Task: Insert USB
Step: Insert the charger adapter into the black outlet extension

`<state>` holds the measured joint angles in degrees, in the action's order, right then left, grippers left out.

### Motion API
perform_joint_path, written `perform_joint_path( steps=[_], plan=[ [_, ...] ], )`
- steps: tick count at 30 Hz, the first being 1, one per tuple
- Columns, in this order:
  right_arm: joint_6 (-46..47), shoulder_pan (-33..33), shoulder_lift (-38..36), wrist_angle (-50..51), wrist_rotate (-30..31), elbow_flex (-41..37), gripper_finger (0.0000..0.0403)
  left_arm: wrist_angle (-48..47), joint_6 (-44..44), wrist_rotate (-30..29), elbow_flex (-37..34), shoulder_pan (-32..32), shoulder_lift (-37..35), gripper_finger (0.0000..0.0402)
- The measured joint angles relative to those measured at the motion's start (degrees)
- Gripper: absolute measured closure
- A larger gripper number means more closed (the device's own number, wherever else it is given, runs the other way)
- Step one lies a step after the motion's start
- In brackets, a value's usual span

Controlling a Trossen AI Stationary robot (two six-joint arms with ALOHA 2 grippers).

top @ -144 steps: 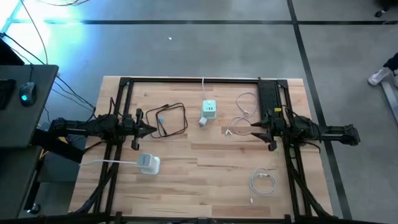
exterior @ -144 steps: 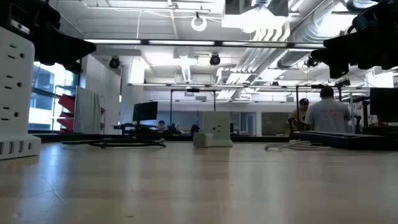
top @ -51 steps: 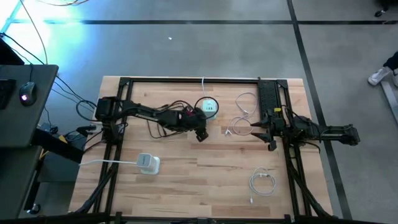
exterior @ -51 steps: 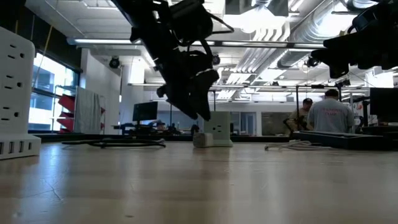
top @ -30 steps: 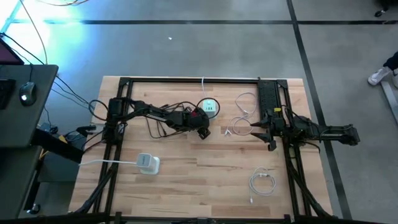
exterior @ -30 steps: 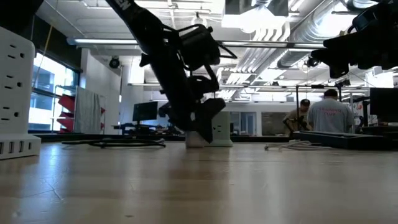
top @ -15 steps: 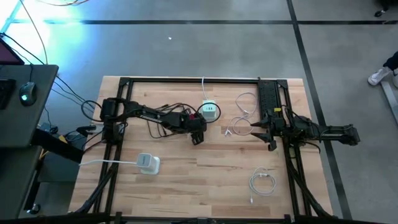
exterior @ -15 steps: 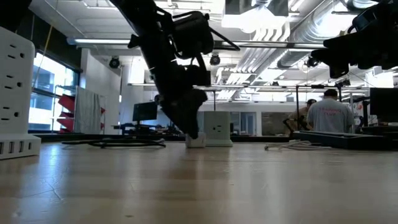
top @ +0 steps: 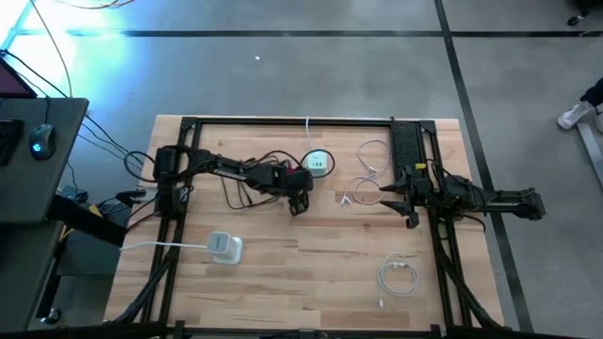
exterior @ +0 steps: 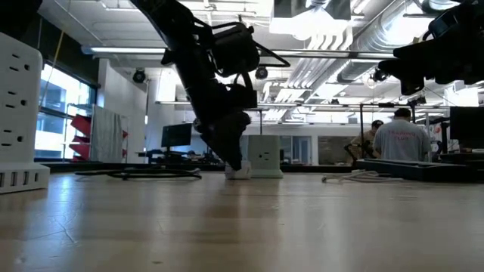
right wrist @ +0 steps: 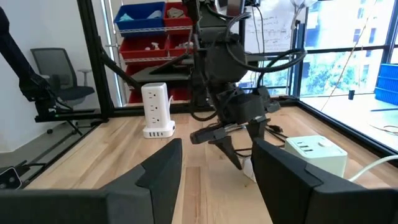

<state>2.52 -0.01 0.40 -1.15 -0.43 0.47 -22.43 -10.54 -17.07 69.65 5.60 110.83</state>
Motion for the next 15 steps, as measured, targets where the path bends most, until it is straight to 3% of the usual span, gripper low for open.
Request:
perform_joint_path(
  steps=[11, 15],
  plan=[
    [0.00, 0.00, 0.00, 0.00, 0.00, 0.00, 0.0226, 2.53, -1.22, 3.71, -0.11, 0.92, 2.16, 0.0174],
    [0.01, 0.00, -0.02, -0.01, 0.00, 0.00, 0.0226, 4.32, -1.42, 5.09, 0.00, 0.90, 3.82, 0.0194]
  ],
)
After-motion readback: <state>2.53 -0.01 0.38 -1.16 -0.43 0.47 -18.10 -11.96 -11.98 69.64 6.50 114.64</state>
